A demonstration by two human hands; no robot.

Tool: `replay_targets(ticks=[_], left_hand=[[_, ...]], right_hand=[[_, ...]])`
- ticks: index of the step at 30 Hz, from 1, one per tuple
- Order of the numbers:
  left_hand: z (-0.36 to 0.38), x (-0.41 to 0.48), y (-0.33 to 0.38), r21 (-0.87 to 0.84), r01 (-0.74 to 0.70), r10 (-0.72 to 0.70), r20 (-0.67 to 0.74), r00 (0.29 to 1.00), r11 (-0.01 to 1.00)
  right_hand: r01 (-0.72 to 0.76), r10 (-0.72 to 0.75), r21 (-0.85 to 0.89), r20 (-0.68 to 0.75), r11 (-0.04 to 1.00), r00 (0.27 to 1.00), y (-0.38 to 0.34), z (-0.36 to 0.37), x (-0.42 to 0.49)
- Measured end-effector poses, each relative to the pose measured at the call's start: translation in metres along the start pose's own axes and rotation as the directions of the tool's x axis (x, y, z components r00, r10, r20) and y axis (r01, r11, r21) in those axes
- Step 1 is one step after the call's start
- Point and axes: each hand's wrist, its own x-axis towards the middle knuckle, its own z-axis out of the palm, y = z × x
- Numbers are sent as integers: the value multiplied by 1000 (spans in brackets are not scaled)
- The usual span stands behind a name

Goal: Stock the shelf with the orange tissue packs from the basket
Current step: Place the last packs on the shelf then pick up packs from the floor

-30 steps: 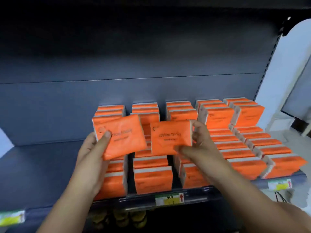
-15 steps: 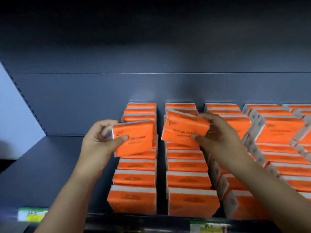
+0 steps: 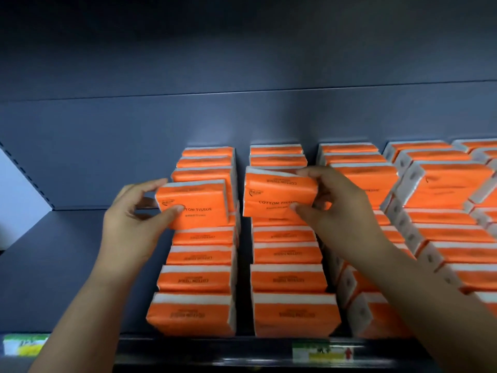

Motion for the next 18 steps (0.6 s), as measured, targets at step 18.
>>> replay_targets(ticks=[18], left_hand=[[17, 0, 5, -73, 64, -64, 2, 998, 995]], right_hand=[[-14, 9, -162, -31, 987, 999, 2, 0, 3]])
